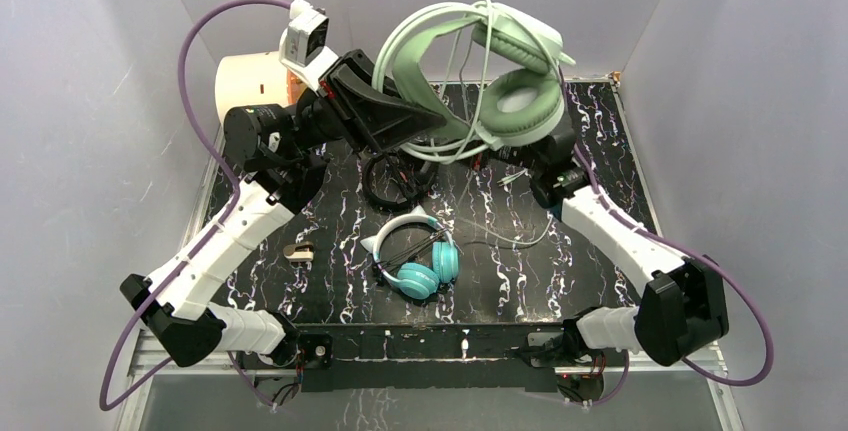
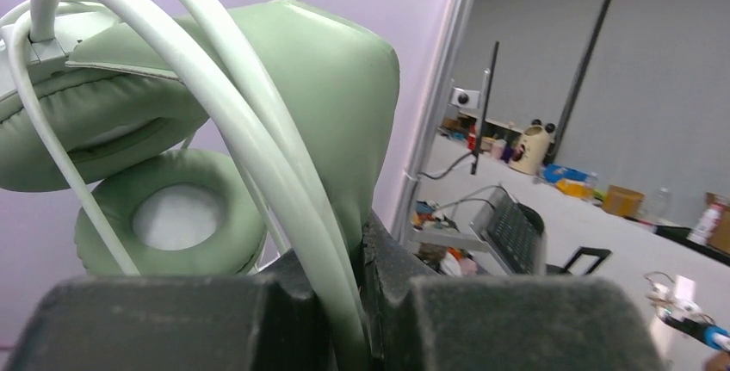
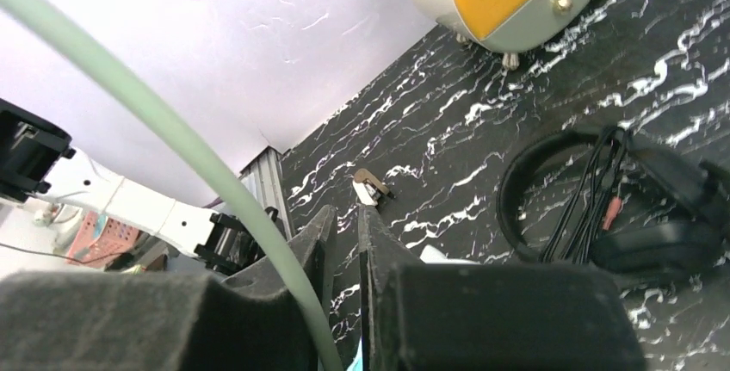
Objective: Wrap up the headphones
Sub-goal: Wrap the headphones cable around the headphones.
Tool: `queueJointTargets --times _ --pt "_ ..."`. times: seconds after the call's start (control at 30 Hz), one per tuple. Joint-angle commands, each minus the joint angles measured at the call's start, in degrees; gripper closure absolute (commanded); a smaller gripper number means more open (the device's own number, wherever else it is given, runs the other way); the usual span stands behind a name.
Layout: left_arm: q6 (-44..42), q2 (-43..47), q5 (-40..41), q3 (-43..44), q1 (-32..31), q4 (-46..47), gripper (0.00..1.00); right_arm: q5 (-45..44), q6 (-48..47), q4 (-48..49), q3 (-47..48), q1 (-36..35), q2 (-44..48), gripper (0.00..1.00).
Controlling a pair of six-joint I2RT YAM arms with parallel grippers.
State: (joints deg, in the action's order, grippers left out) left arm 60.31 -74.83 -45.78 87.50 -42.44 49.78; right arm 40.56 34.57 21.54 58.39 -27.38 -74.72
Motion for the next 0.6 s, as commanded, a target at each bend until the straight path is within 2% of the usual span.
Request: queueJointTargets --times 0.0,0.13,0.23,0.3,0.37,0.43,0.57 --pt "-9.77 2.77 10.0 4.39 -0.27 5.96 1.0 -3.03 7.69 15.43 -8.66 0.16 4.93 0.77" --pt "-13.25 1.91 14.58 6.05 -0.26 5.76 1.0 -0.41 10.93 27.72 -15.05 -0.38 5.35 0.87" --pt "-16.58 1.63 19.52 5.43 -0.21 5.58 1.0 1.88 11.59 31.53 -16.7 -1.3 5.37 0.99" --pt "-20.53 1.56 22.42 5.41 -0.27 4.47 1.0 3.44 12.35 30.08 -17.67 -1.34 6.5 1.0" --pt "-26.45 1.8 27.12 6.53 -0.25 -1.81 1.0 5.57 11.85 24.88 -19.15 -1.36 9.31 1.0" --pt "-33.81 2.42 31.75 8.03 -0.27 -11.12 1.0 6.96 8.02 14.92 -20.13 -1.36 14.89 1.0" --pt "-42.63 7.8 43.25 2.93 -0.2 -21.42 1.0 1.37 -7.04 -19.3 -17.39 -1.36 30.3 1.0"
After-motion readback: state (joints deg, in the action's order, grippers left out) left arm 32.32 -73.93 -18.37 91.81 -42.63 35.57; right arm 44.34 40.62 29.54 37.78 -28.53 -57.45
